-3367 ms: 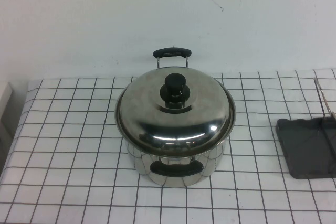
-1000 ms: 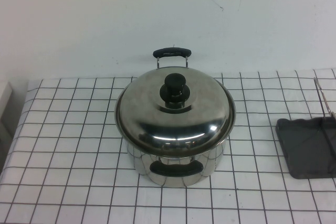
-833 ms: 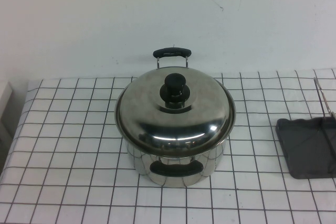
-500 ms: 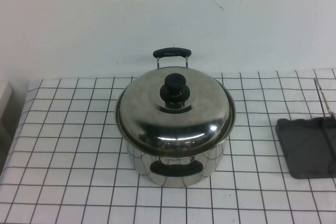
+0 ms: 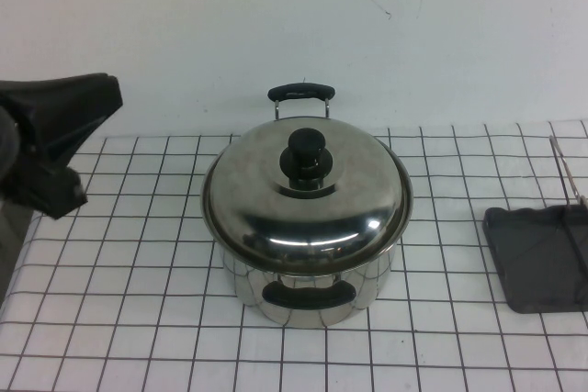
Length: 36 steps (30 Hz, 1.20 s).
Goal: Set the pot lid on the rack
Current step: Open the pot
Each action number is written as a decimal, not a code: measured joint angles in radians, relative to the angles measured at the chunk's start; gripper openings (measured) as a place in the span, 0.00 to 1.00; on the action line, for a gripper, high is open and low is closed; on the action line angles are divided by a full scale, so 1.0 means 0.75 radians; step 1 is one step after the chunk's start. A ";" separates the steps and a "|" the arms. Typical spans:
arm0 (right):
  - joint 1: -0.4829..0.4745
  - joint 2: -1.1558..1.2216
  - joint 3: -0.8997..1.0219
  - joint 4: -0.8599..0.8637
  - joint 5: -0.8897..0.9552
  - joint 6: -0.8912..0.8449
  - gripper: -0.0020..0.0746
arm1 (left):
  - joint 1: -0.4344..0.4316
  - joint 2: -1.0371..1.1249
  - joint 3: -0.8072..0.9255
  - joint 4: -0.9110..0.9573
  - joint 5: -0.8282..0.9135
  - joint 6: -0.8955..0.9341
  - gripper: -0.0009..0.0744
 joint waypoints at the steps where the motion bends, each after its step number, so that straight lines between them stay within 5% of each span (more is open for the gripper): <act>1: 0.000 0.000 0.000 0.000 0.000 0.000 0.02 | 0.000 0.044 -0.013 -0.011 0.012 0.032 0.01; 6: 0.000 0.000 0.000 0.000 0.000 0.000 0.02 | -0.073 0.189 -0.036 -0.045 -0.018 0.158 0.01; 20: 0.000 0.000 0.000 0.000 0.000 0.000 0.02 | -0.715 0.274 -0.042 -0.133 -0.867 0.308 0.01; 36: 0.001 0.000 0.000 0.000 0.000 0.000 0.02 | -0.779 0.341 -0.042 -0.165 -0.910 0.178 0.01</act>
